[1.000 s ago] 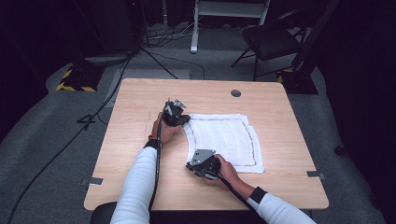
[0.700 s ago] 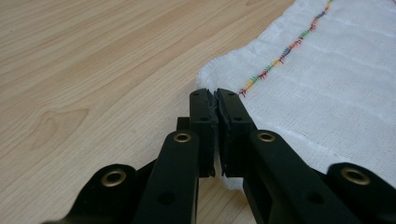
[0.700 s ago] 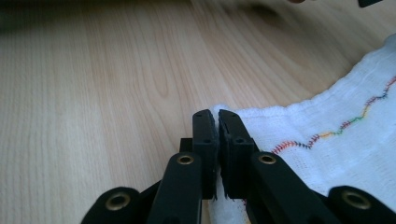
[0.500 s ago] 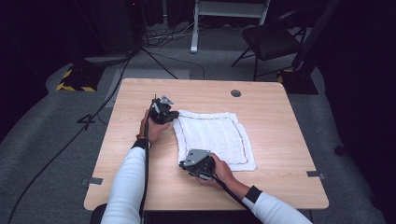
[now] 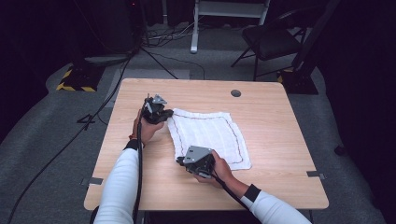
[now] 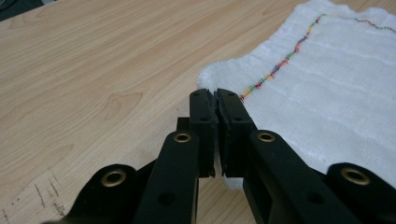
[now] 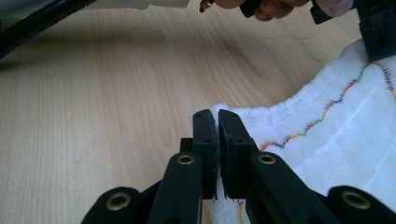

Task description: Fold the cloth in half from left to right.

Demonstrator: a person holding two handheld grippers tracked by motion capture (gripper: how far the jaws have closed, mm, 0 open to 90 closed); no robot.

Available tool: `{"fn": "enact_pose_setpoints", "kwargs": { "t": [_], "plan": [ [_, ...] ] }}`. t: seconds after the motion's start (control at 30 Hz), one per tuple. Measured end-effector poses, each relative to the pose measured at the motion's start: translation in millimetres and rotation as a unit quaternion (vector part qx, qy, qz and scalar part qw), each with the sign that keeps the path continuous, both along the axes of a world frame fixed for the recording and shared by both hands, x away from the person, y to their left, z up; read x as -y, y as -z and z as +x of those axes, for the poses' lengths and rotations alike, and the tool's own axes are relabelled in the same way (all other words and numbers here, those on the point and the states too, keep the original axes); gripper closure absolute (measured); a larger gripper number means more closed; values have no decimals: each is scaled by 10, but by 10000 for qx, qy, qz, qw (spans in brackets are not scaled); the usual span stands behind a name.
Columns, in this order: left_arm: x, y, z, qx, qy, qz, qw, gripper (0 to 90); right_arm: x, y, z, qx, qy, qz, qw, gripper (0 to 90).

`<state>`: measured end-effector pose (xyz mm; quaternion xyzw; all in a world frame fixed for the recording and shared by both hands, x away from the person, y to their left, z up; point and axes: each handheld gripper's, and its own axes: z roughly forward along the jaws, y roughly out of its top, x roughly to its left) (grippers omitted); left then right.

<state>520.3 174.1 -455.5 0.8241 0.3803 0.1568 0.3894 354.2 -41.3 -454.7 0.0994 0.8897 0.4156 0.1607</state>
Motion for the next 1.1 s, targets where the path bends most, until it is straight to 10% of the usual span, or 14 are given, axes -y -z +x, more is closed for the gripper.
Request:
{"fn": "enact_pose_setpoints", "kwargs": {
  "t": [1.1],
  "plan": [
    [1188, -190, 285, 298, 394, -54, 9988, 857, 1368, -273, 52, -41, 1107, 521, 9925, 867]
  ]
}}
